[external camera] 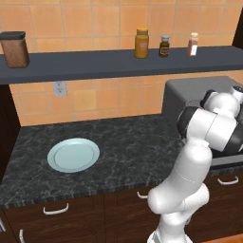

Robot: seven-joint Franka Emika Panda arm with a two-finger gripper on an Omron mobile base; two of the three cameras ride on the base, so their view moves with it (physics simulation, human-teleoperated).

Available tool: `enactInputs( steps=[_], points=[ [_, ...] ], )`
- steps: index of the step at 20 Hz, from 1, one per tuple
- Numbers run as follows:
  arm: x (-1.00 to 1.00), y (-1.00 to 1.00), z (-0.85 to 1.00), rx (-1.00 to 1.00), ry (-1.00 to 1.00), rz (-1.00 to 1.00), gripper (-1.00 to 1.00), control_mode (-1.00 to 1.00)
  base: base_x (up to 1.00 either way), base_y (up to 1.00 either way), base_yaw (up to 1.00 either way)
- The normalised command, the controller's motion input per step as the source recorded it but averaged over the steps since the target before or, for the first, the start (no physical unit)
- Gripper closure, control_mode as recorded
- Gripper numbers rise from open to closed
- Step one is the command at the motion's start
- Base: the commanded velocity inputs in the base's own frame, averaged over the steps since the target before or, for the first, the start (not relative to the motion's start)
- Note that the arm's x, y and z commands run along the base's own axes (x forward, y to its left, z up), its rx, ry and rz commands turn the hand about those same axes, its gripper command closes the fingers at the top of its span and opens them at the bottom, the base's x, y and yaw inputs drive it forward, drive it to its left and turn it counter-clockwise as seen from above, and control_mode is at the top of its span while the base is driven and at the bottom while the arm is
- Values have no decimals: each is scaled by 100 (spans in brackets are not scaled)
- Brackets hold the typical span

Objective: Pick up the kebab skewer and baguette bread, and place them inside the toaster oven. Close the toaster oven door and start by setting the timer.

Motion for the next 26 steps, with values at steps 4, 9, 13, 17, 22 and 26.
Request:
enactInputs(
  steps=[4, 9, 13, 17, 22, 26],
  points=[
    [28, -5, -23, 0, -4, 0, 100, -100, 0, 0, 0],
    [24, -9, -22, 0, -3, 0, 100, -100, 0, 0, 0],
    [16, -2, -29, 0, -2, 0, 100, -100, 0, 0, 0],
    [13, -1, -28, 0, -3, 0, 100, -100, 0, 0, 0],
    [2, 0, -32, 0, -5, 0, -100, -100, 0, 0, 0],
    [7, 0, -14, 0, -3, 0, -100, -100, 0, 0, 0]
  ],
)
